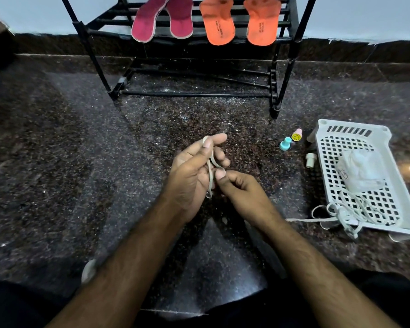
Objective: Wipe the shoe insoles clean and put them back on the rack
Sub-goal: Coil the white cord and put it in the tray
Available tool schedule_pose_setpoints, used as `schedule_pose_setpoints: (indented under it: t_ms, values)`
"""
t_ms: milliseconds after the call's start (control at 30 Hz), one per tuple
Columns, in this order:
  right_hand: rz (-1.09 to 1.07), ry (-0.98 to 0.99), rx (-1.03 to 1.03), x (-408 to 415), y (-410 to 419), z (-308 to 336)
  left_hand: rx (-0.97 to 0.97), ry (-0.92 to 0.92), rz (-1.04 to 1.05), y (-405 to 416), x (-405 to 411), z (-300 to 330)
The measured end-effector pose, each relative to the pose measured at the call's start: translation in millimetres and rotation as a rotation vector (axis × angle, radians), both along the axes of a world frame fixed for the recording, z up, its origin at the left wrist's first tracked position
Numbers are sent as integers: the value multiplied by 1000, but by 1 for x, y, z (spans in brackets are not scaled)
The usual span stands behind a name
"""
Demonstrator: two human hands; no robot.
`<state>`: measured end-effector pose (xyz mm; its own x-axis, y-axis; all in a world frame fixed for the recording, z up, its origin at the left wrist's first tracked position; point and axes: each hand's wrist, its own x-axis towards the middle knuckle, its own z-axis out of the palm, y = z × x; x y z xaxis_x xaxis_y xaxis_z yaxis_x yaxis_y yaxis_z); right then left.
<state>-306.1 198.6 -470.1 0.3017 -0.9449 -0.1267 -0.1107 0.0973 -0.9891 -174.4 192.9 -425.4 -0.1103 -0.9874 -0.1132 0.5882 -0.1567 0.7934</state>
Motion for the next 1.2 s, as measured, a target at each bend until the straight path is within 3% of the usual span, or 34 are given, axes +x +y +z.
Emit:
schedule_pose_setpoints:
  t_ms: [133,367,600,733,867,1033,1133,1200]
  values:
    - [122,-282,140,3,6,2,-11,24,52,-5,3,0]
    - [24,128,48,-4,-2,-7,-27,18,110,-12,20,3]
    - [273,57,219,-6,8,13,-46,160,147,-14,26,6]
    - [283,75,282,-9,7,12,-63,125,119,-13,24,7]
    - [429,174,262,-8,10,8,-11,89,186,-19,32,8]
    - [72,94,364,-8,0,6,49,-62,132,-15,28,7]
    - [-155,30,361,-13,-7,7,112,-130,-107,-13,23,6]
    - [-235,-100,385,-15,-9,14,124,-320,-330,-7,17,1]
